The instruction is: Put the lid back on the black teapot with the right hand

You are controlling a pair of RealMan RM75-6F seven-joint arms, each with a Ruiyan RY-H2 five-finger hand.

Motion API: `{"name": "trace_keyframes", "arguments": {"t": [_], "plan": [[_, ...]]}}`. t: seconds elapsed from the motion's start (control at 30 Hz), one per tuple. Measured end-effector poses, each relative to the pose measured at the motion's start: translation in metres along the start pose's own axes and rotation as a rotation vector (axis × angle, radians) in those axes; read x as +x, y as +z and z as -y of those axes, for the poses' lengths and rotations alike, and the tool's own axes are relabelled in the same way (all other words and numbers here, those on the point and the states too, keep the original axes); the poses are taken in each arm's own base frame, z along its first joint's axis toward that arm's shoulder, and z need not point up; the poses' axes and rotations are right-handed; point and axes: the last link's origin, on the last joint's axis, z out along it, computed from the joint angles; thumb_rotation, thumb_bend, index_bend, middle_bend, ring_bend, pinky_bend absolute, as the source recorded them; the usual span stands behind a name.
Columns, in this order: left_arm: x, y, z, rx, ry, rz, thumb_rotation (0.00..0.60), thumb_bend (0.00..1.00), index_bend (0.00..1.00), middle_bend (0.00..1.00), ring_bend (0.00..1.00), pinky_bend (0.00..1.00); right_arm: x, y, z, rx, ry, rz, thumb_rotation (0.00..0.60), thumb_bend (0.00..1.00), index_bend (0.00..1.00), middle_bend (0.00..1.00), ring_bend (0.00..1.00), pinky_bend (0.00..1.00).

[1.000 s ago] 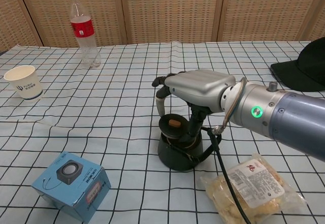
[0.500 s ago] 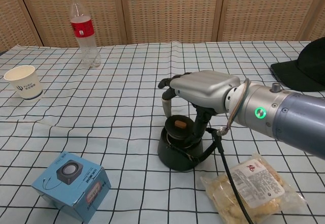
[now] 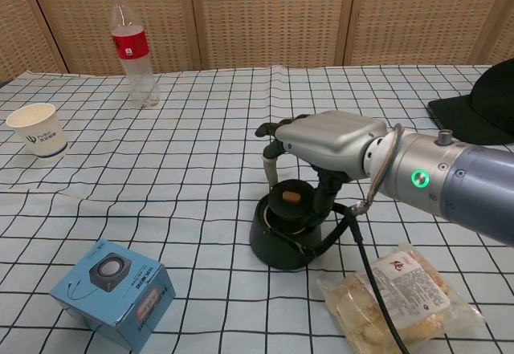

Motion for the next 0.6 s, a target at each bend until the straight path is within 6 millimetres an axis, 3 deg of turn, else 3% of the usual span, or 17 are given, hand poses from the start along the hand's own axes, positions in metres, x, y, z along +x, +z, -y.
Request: {"name": "trace_keyframes", "arguments": {"t": [0.6], "plan": [[0.0003,-0.0002,0.0006,0.002,0.000,0.004,0.600,0.05,0.00,0.00,0.00,0.00,0.0064,-0.0054,-0.0014,0.005,0.012,0.006,0.600,0.34,0.23,0.00,0.00,0.00]]}}
